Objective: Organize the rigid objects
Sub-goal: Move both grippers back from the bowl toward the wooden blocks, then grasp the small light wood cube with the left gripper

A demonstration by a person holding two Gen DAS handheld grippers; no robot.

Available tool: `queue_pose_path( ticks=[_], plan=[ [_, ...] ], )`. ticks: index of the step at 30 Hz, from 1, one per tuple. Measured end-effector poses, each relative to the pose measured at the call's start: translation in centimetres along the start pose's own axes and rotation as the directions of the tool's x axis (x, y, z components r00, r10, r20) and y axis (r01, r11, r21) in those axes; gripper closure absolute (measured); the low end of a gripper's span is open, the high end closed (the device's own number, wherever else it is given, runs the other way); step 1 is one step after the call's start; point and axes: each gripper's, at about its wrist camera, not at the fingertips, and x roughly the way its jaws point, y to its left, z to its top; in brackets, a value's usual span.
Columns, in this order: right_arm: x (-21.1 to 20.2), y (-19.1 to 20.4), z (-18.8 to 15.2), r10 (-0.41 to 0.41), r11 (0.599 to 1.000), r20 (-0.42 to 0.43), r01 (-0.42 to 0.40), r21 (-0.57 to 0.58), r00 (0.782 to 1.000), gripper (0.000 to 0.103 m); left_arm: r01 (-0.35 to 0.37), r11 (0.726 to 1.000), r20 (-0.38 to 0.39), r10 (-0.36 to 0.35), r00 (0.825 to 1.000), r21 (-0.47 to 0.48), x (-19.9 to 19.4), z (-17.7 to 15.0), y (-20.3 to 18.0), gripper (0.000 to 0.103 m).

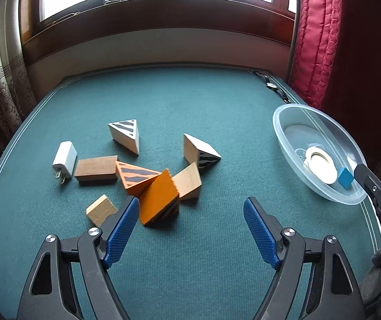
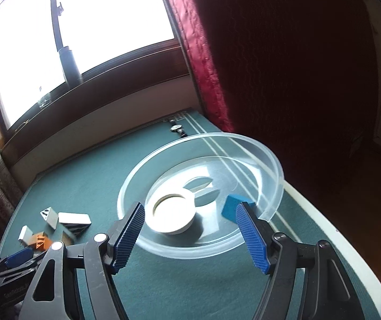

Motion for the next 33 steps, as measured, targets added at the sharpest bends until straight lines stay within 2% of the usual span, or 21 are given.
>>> queue_pose_path(
  ticks=[7, 17, 23, 33],
  plan=[
    [-1.1, 3.5, -2.2, 0.083, 0.99, -0.016, -0.085, -0.117, 0.996, 0.019, -0.07, 0.995, -0.024, 0.068, 0.997, -0.077, 0.2, -1.0, 4.2, 0.022],
    [-1.3, 5.0, -4.1, 0.118, 0.979, -0.072, -0.128, -0.156, 0.99, 0.019, -0.163, 0.964, -0.054, 0.155, 0.986, -0.208, 0.9, -1.3, 8.8, 0.022],
    [-1.1, 5.8, -4.8, 0.142, 0.971, -0.108, -0.159, -0.18, 0.984, 0.019, -0.204, 0.947, -0.082, 0.189, 0.979, -0.25, 2.1, -1.3, 9.9, 0.022],
    [-0.6, 5.8, -5.1, 0.144, 0.971, -0.144, -0.168, -0.168, 0.979, 0.018, -0.239, 0.934, -0.107, 0.218, 0.97, -0.266, 4.0, -0.3, 9.7, 0.022]
  ],
)
